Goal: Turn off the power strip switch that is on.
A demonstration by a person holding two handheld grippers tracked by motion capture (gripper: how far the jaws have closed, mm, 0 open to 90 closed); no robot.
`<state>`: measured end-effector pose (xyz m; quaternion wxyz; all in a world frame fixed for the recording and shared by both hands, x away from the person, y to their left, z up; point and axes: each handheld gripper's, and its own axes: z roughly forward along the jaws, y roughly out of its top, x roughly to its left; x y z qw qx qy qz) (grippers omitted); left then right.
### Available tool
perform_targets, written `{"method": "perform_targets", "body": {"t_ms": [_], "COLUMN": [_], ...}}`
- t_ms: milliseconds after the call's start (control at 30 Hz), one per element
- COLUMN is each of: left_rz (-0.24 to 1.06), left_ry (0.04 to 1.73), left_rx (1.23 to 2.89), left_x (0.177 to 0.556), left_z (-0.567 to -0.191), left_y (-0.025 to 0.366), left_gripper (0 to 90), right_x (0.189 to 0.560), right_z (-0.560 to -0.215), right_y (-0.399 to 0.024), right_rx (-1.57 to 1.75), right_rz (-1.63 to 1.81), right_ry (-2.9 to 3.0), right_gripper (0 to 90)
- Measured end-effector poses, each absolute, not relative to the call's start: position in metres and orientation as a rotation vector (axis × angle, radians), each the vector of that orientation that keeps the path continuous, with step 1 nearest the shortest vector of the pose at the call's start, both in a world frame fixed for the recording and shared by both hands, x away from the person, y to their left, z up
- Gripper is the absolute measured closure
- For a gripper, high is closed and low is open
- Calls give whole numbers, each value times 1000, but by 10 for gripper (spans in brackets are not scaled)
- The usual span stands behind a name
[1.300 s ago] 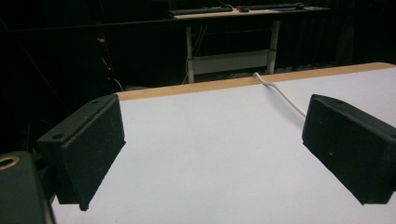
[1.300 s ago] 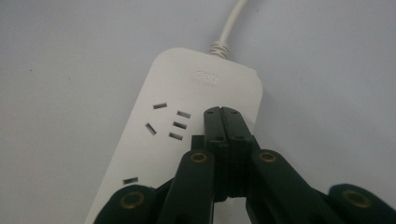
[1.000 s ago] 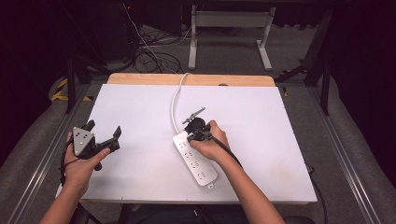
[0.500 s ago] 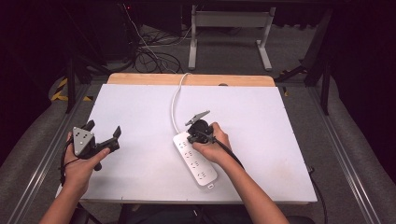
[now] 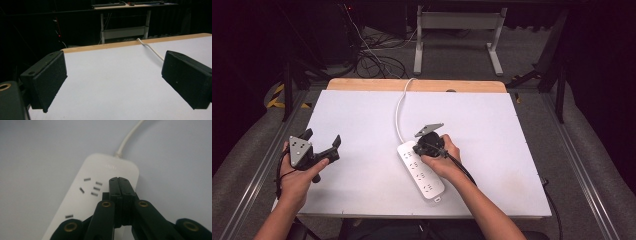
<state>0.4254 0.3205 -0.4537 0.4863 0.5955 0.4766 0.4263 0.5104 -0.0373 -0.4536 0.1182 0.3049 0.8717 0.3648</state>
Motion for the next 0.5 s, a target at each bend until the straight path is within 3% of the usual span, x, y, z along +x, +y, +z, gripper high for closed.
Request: {"method": "perform_targets", "body": {"t_ms": [500], "left_rz": [1036], "left_ry": [1166], "left_rx": [1445], "left_x": [426], "left_z": [-454], "left_y": [322], "left_gripper": [67], "right_x": [513], "right_z": [-449], "right_y": [-41], "right_rx": [888], "right_rz": [1111], "right_ry": [2553], "right_gripper": [900]}}
